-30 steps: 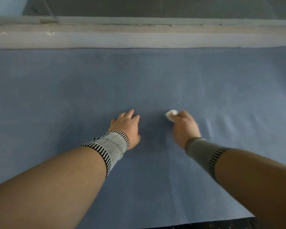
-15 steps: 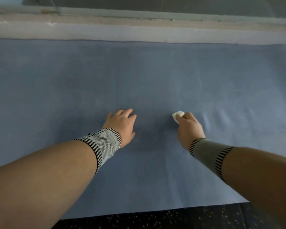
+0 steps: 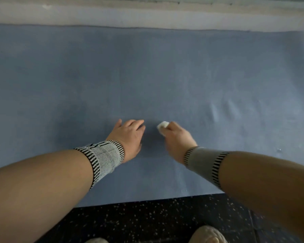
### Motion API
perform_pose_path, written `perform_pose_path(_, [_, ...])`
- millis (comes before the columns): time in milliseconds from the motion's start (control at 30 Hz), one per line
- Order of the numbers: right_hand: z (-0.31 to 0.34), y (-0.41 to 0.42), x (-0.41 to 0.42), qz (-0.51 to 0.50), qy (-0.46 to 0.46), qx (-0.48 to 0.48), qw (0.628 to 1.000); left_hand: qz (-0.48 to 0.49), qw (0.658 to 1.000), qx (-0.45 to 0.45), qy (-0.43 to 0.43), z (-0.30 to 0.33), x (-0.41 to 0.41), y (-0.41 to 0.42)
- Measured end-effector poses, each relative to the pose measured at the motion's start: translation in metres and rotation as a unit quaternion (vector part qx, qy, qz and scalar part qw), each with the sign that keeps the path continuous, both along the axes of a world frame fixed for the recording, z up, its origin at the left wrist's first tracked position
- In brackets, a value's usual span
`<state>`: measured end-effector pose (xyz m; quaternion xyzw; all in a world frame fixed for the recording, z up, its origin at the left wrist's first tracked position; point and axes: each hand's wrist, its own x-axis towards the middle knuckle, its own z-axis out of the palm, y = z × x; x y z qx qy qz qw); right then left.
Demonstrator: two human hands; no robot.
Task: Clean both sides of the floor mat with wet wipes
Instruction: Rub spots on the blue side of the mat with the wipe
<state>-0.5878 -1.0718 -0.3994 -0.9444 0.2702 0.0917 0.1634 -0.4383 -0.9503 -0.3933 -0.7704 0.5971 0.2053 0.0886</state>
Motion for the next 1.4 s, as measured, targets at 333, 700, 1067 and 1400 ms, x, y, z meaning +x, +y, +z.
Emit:
perform_pose_path(333, [0.005, -0.012, -0.076, -0.096, 0.034, -0.044, 0.994, -0.046, 0.998, 0.025, 0.018, 0.002, -0.021, 0.037])
perform_pose_path(700, [0.019, 0.008, -0.100, -0.035, 0.060, 0.021, 0.997, -0.121, 0.990, 0.059, 0.031, 0.012, -0.042, 0.049])
perform_pose_path(1067, [0.021, 0.021, -0.112, 0.109, 0.131, 0.025, 0.985, -0.162, 0.984, 0.070, 0.031, 0.014, -0.035, 0.060])
perform_pose_path(1400, [0.026, 0.050, -0.093, 0.289, 0.165, 0.051, 0.942, -0.240, 0.965, 0.105, 0.014, 0.014, -0.039, 0.077])
